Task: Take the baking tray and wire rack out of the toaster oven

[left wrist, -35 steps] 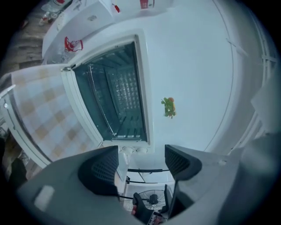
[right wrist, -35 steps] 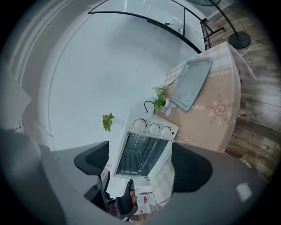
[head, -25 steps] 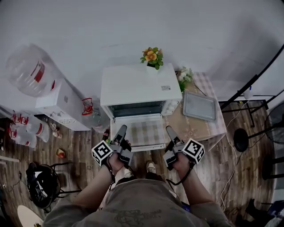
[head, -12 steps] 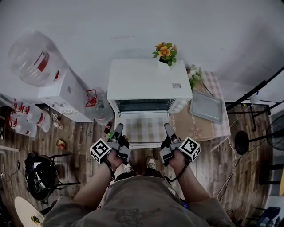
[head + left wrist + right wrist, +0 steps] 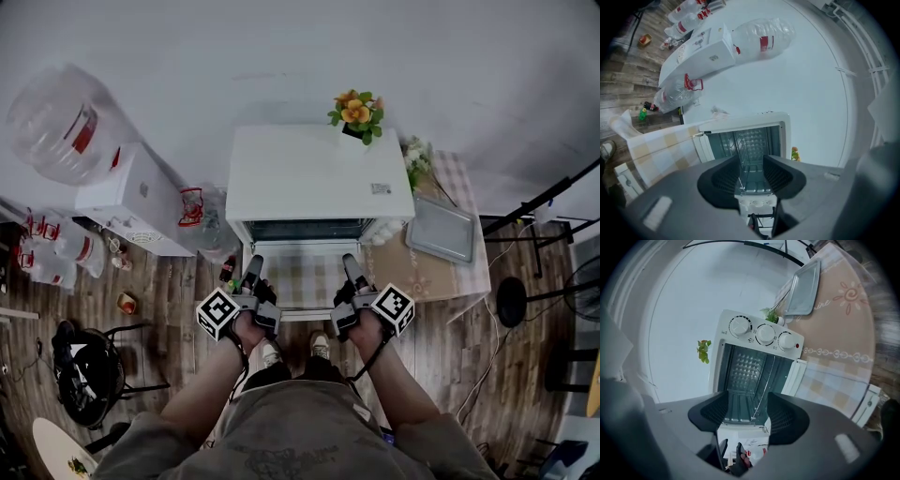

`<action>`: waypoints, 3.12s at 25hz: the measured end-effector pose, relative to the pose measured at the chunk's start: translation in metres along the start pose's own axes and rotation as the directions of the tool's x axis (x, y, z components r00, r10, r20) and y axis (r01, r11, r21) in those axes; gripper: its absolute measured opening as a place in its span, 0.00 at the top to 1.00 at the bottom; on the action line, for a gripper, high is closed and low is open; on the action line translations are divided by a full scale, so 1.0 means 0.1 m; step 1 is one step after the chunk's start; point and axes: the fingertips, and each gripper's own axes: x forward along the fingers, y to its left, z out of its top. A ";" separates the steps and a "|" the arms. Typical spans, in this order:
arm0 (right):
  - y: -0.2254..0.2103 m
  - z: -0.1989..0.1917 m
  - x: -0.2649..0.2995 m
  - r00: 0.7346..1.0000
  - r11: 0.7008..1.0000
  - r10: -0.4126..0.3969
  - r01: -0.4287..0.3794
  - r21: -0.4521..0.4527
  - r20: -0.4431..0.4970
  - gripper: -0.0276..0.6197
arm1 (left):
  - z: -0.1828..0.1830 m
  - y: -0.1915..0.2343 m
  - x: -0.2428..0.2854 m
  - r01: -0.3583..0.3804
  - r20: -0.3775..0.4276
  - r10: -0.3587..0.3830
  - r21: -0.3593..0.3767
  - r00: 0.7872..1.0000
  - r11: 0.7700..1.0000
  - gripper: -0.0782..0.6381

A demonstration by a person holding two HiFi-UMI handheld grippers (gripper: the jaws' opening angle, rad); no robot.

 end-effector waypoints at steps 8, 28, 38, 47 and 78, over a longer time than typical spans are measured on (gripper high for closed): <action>-0.08 0.21 0.46 0.998 0.999 0.030 -0.031 0.018 0.059 0.55 | 0.08 0.11 0.44 0.010 0.012 -0.010 -0.027 1.000 1.000 0.66; -0.70 0.24 1.34 0.995 0.996 0.047 -0.054 0.077 0.089 0.60 | 0.06 0.58 1.26 0.079 0.029 -0.078 -0.037 0.997 0.996 0.65; -0.67 0.29 1.57 0.981 0.983 0.151 -0.162 0.088 0.119 0.73 | 0.09 0.67 1.46 0.144 0.083 -0.140 -0.049 0.987 0.988 0.68; -0.51 0.29 1.56 0.969 0.971 0.220 -0.228 0.065 0.113 0.90 | 0.14 0.60 1.47 0.192 0.101 -0.186 -0.051 0.977 0.980 0.88; -0.58 -0.31 0.17 0.999 0.998 0.030 -0.029 0.055 -0.015 0.91 | -0.50 0.54 0.06 0.017 -0.037 -0.019 -0.044 0.999 0.999 0.89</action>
